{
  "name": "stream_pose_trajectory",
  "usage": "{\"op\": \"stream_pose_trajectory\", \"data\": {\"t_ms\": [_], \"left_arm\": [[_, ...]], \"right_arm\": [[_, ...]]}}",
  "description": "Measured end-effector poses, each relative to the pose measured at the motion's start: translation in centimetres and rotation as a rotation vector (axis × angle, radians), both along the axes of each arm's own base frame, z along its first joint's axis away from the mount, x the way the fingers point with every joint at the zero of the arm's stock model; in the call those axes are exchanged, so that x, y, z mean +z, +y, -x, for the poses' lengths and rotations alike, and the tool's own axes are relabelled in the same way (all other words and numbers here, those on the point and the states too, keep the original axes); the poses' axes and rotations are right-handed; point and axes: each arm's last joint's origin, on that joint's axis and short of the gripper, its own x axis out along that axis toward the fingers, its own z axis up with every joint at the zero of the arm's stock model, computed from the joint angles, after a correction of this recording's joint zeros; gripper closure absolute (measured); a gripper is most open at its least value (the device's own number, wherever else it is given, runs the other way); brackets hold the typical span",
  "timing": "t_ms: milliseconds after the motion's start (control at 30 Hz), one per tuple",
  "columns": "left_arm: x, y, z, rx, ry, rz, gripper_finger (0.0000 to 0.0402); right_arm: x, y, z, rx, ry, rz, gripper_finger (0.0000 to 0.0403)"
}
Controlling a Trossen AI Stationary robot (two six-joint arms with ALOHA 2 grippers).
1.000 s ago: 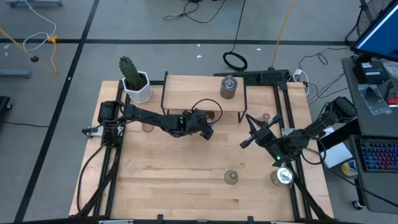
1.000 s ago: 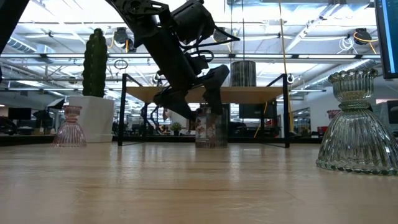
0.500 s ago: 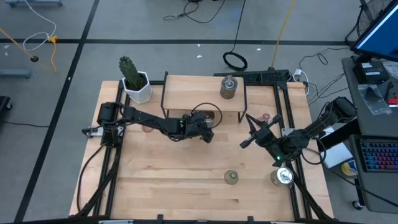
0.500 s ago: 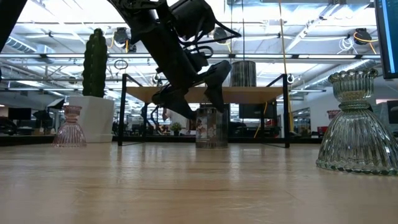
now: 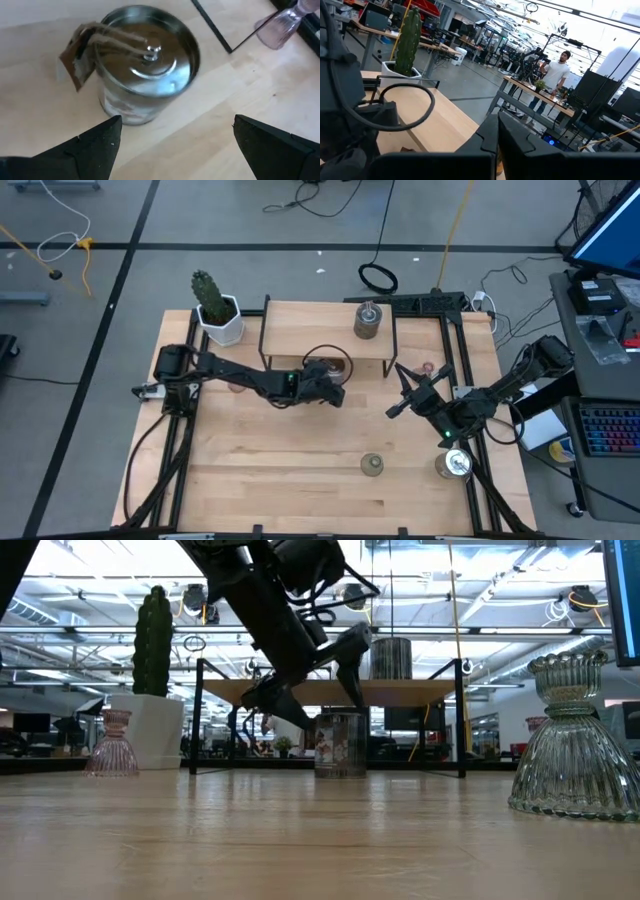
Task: Pick & Place candle stick holders
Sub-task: Put the top brown scented candle on the shelf
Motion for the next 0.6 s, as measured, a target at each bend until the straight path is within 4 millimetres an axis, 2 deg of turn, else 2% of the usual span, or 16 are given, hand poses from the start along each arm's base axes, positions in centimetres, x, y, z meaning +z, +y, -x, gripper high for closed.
{"op": "stream_pose_trajectory", "data": {"t_ms": [367,600], "left_arm": [[2.9,-0.1,1.4,0.149,-0.113,0.159,0.0023],[1.9,0.2,1.3,0.243,-0.129,0.309,0.0023]], "right_arm": [[0.0,0.0,0.0,0.000,0.000,0.000,0.0403],[0.0,0.0,0.0,0.001,0.003,0.003,0.0403]]}}
